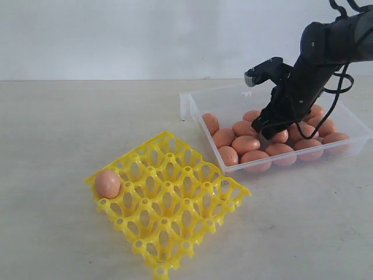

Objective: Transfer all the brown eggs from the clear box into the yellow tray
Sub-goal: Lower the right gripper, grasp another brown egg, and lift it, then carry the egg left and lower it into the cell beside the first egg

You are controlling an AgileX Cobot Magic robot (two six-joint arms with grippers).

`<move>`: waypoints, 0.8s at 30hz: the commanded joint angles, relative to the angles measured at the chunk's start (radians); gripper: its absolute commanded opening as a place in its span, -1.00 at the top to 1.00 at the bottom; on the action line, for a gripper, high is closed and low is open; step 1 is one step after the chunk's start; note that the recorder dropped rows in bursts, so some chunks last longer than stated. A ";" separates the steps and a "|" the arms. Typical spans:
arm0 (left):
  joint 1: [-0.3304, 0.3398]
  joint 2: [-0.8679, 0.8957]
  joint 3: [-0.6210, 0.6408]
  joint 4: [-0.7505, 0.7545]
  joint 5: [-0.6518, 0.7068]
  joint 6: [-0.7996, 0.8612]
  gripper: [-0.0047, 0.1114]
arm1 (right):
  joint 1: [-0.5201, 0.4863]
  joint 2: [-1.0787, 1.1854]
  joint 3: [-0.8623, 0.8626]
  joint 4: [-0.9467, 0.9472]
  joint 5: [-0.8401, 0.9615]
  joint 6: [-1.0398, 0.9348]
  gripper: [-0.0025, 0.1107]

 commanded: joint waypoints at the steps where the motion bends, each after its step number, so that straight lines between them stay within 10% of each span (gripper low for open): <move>1: -0.005 -0.003 0.003 -0.002 -0.007 -0.003 0.85 | -0.001 -0.087 -0.001 0.004 -0.030 0.080 0.96; 8: -0.005 -0.003 0.003 -0.002 -0.009 -0.003 0.85 | -0.001 -0.247 0.171 0.231 -0.214 0.182 0.96; 17: -0.005 -0.003 0.003 -0.002 -0.009 -0.003 0.85 | 0.321 -0.612 0.753 0.509 -1.117 -0.001 0.96; 24: -0.005 -0.003 0.003 -0.002 -0.009 -0.003 0.85 | 0.550 -0.607 0.865 0.460 -1.573 0.577 0.96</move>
